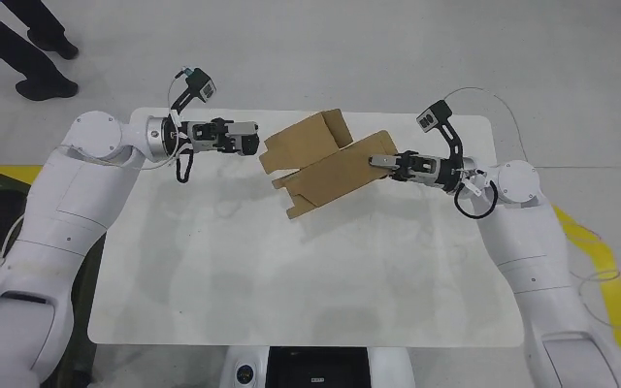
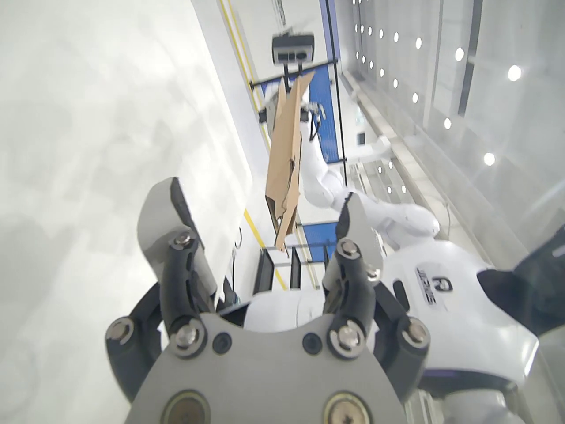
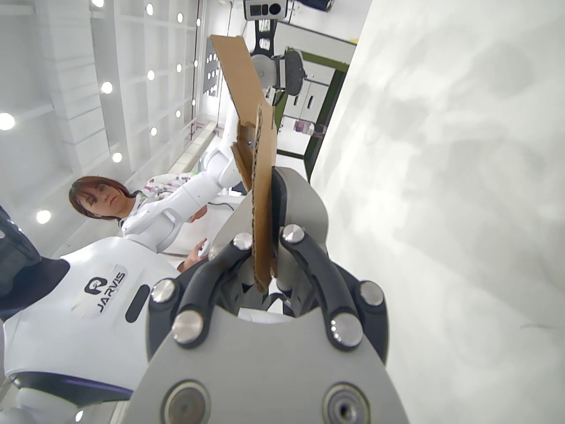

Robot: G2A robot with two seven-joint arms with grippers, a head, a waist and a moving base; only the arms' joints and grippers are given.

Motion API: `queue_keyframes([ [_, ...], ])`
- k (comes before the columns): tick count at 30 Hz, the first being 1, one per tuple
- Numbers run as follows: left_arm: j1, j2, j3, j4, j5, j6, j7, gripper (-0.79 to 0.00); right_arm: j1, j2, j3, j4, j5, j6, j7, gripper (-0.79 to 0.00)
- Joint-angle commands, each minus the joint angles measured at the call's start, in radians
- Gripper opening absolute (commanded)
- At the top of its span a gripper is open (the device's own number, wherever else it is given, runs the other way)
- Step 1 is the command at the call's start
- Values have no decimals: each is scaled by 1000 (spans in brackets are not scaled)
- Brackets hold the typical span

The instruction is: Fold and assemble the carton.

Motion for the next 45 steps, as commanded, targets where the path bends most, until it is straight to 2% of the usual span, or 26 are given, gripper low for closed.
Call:
queue_keyframes([
  [1, 14, 1, -10, -28, 58, -12, 101, 0, -1, 1, 5, -19, -6, 20, -36, -785],
  [6, 67, 2, -36, -100, 67, 32, 233, 0, -4, 4, 8, -56, -18, 70, -90, -785],
  [10, 102, 3, -56, -144, 54, 88, 269, 0, -11, 5, 8, -74, -26, 88, -126, -785],
  [22, 170, 2, -115, -203, -78, 173, 182, 0, -36, 12, 8, -89, -55, 95, -151, -785],
  [45, 211, -13, -205, -261, -209, 263, 113, 0, -61, 18, -8, -117, -105, 91, -204, -785],
])
